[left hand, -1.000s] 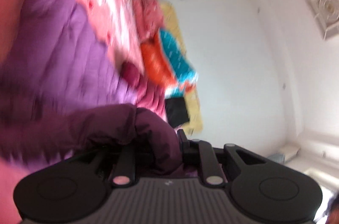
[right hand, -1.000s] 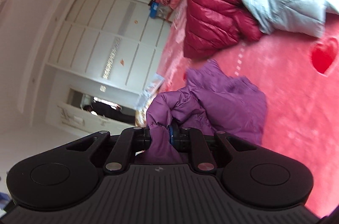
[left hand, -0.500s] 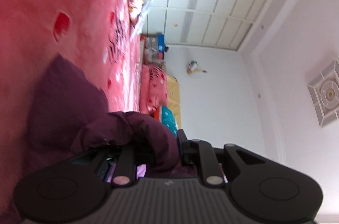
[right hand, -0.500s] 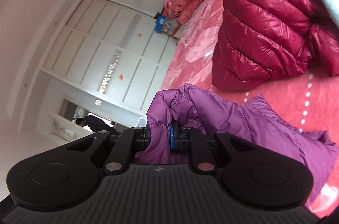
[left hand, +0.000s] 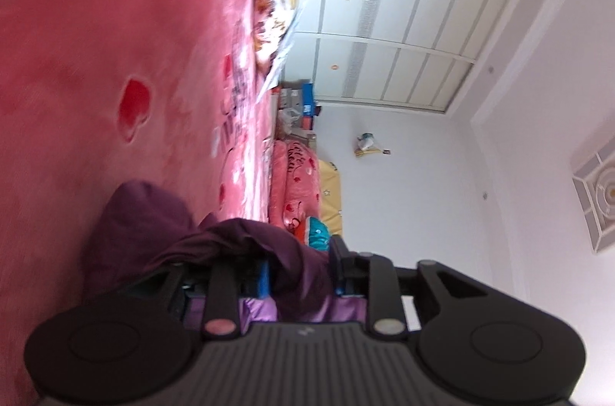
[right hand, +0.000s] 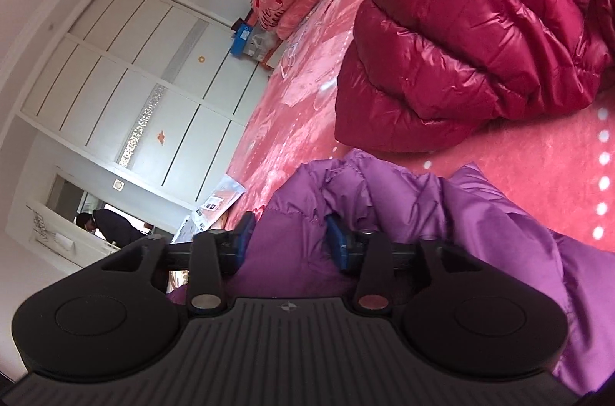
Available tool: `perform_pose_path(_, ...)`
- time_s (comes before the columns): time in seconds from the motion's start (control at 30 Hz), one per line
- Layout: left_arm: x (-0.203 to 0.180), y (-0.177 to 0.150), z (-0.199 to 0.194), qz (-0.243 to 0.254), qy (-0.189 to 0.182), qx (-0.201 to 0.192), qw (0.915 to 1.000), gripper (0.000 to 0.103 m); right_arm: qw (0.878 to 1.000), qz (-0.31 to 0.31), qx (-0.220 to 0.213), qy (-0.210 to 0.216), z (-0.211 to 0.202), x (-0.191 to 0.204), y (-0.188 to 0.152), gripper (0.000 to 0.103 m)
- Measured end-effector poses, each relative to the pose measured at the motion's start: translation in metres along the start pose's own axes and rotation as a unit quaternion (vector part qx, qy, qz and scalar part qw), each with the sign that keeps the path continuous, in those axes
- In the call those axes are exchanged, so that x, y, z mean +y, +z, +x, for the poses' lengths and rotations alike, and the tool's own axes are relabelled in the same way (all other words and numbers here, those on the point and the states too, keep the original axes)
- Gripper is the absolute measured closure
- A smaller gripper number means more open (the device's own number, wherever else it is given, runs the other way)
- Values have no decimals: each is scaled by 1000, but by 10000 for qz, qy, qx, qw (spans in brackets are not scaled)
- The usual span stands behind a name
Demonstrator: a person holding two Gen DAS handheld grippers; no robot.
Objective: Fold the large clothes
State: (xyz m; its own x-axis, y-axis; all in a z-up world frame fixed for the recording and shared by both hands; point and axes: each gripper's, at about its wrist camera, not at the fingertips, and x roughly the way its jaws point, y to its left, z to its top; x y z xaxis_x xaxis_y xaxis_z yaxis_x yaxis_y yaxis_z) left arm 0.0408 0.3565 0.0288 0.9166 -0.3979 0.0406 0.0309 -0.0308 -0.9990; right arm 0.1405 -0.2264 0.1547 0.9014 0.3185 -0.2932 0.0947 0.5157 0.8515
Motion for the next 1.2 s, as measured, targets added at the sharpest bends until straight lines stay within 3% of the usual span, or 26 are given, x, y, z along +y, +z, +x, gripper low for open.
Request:
perform_pose_path(0.17, -9, 7, 0, 406, -240, -65, 9989, 41, 9993, -102, -338, 130, -14, 6, 6, 3)
perform_pose_path(0.27, -17, 10, -3, 731, -401, -295, 9961, 29, 9983, -252, -521, 77, -26, 10, 12, 0)
perform_pose_path(0.4, -38, 7, -14, 1465, -640, -595, 9853, 20, 9970, -536, -533, 139, -42, 14, 6, 0)
perform_pose_path(0.5, -47, -1, -4, 1823, -611, -275, 9810, 20, 9937, -1048, -355, 154, -48, 24, -11, 0)
perform_pose_path(0.57, -51, -8, 13, 2121, -351, 93, 9766, 20, 9891, -1460, -99, 135, -45, 35, -28, 0)
perform_pose_path(0.67, -53, -25, 35, 2522, -18, 549, 9661, 20, 9729, -2281, 371, 119, -29, 61, -58, 0)
perform_pose_path(0.73, -55, -37, 46, 2771, 80, 814, 9574, 20, 9497, -3048, 718, 58, -16, 86, -83, 1)
perform_pose_path(0.83, -57, -50, 61, 3316, 415, 992, 9373, 20, 8979, -4184, 1360, -161, 11, 119, -124, 2)
perform_pose_path(0.9, -51, -52, 67, 3494, 684, 1046, 9286, 20, 8665, -4625, 1820, -465, 33, 129, -146, 3)
perform_pose_path(0.93, -49, -52, 71, 3556, 828, 1059, 9249, 21, 8579, -4733, 1901, -625, 42, 131, -151, 3)
perform_pose_path(0.97, -47, -51, 74, 3636, 978, 1061, 9203, 23, 8544, -4766, 1938, -722, 52, 131, -153, 3)
perform_pose_path(1.03, -43, -50, 78, 3777, 1276, 1016, 9114, 28, 8617, -4604, 1951, -858, 72, 127, -144, 3)
perform_pose_path(1.13, -36, -43, 80, 3730, 1564, 881, 9103, 38, 8708, -4477, 1724, -1073, 97, 123, -123, 3)
perform_pose_path(1.2, -32, -40, 81, 3719, 1776, 781, 9078, 52, 8722, -4431, 1595, -1326, 113, 114, -108, 4)
